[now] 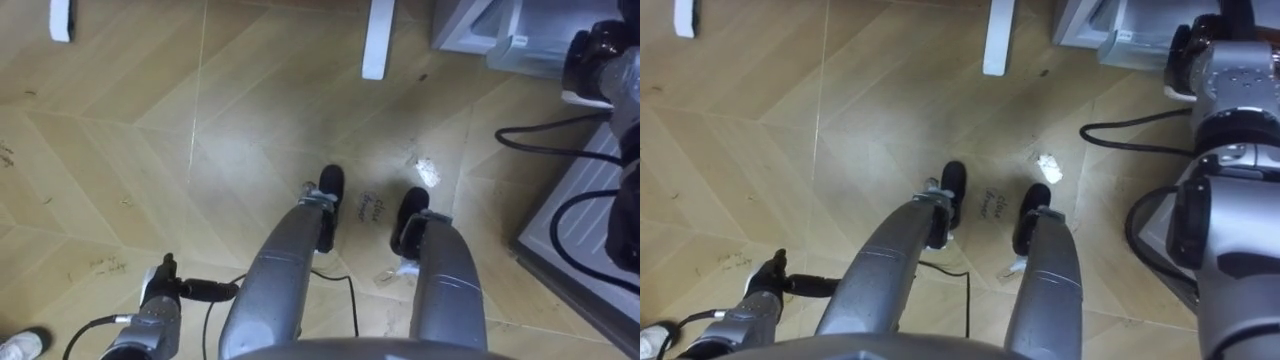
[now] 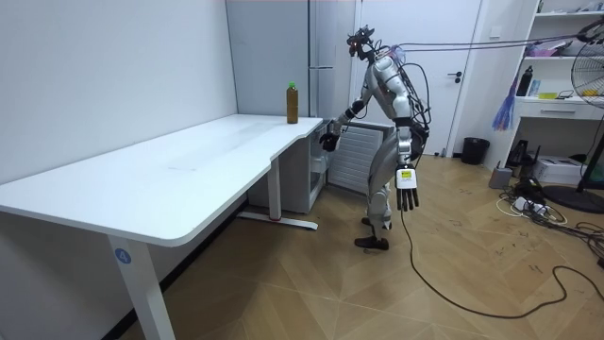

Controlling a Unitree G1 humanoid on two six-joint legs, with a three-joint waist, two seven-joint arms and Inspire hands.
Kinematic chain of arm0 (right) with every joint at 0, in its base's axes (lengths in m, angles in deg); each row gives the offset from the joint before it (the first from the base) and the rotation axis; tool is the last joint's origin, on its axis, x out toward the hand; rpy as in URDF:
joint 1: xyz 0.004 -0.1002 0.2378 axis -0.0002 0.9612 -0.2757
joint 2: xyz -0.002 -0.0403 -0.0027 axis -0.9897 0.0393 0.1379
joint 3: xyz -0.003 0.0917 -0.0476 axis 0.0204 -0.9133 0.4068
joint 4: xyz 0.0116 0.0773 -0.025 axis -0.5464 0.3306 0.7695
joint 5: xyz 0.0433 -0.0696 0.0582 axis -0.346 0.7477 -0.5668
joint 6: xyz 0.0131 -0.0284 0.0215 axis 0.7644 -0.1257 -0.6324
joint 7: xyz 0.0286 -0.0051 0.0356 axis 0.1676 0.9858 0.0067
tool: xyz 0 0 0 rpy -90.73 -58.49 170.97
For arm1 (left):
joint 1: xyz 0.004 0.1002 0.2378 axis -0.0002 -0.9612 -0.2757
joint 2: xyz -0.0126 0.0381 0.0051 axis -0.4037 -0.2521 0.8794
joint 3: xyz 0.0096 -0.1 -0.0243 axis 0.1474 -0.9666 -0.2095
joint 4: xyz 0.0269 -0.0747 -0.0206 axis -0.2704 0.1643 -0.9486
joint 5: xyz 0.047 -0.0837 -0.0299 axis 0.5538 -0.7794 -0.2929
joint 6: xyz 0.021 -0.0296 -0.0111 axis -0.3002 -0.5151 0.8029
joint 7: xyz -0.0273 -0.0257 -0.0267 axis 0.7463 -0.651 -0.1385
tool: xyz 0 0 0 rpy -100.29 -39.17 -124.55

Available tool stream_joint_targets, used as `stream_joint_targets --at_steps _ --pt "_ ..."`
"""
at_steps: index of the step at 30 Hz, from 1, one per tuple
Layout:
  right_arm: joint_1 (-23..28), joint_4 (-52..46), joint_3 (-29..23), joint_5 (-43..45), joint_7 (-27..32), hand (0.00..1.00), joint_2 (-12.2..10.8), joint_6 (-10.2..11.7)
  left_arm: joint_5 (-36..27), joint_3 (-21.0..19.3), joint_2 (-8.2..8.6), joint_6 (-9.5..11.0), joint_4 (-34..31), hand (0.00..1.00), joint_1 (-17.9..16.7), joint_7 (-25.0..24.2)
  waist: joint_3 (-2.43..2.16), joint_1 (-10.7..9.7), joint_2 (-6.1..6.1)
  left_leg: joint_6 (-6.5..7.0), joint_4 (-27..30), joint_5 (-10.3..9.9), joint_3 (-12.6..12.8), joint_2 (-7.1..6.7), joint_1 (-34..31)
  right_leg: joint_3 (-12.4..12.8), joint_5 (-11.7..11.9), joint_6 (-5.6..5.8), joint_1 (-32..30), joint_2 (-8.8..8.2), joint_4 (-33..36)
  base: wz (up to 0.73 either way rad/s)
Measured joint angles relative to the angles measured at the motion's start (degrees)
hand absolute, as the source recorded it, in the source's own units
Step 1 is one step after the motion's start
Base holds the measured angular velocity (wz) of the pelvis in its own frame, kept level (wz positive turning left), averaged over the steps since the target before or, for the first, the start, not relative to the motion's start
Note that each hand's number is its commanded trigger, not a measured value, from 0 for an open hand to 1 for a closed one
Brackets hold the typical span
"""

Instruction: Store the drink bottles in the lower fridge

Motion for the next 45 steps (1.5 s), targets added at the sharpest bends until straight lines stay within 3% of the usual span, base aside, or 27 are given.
stream_joint_targets --at_steps 14,21,45 --pt "-0.12 -0.52 0.77 4.76 -0.20 1.00 0.00 0.01 -0.02 1.08 0.69 1.03 2.38 0.00 0.53 0.02 0.22 -0.41 -0.28 0.40 -0.31 -0.26 -0.04 -0.25 0.41 0.22 -0.31 0.68 0.53 -0.07 -0.44 0.01" --pt "-0.13 -0.55 0.93 5.82 -2.05 1.00 0.01 0.02 -0.03 1.08 0.69 1.78 2.38 0.00 0.54 -0.23 0.66 -1.09 -1.00 0.43 -0.27 -0.29 -0.03 -0.25 0.37 0.17 -0.35 0.68 0.54 -0.09 -0.48 0.00" --pt "-0.13 -0.50 3.38 7.37 -6.01 1.00 0.23 0.02 -0.03 2.25 0.35 2.27 2.39 0.00 0.53 -0.58 0.64 -1.75 -0.98 0.44 -0.19 -0.28 0.24 -0.22 1.08 -0.22 -0.28 0.41 1.10 -0.56 0.00 0.00"
